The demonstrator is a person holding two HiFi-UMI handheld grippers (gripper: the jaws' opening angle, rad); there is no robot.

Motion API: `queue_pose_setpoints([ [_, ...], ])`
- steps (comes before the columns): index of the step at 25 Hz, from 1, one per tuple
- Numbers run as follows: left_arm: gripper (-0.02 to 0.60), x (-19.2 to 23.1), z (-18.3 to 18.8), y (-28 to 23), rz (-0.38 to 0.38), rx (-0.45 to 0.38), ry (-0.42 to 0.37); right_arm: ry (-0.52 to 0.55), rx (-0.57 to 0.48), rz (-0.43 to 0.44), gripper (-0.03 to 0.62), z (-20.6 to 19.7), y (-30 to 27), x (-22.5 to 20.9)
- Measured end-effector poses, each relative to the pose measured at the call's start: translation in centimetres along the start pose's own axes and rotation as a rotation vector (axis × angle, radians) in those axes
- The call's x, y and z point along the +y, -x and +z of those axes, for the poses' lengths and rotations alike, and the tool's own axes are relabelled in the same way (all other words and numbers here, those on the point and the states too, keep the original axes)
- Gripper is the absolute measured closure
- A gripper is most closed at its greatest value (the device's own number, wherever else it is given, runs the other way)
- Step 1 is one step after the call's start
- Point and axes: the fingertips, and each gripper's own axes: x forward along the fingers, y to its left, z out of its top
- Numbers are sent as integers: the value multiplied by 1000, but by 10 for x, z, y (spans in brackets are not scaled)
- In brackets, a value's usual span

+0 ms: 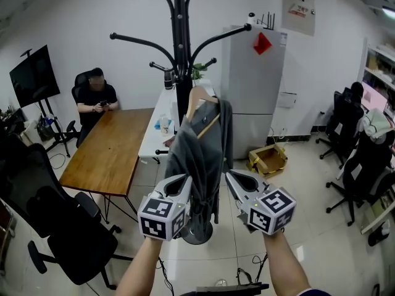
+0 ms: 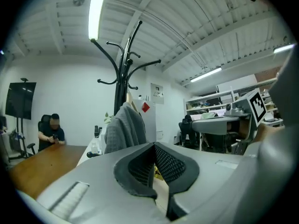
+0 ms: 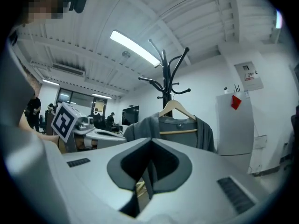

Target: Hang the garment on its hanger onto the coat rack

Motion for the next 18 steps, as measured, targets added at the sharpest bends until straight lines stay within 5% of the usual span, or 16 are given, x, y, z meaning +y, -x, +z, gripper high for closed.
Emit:
queue_pose_setpoints([
  [5, 577, 4, -11, 30, -42, -26, 71, -45, -45, -20, 591, -2, 6, 38],
  [18, 577, 1, -39, 85, -89, 29, 72, -56, 7, -93, 592, -34, 23, 96],
])
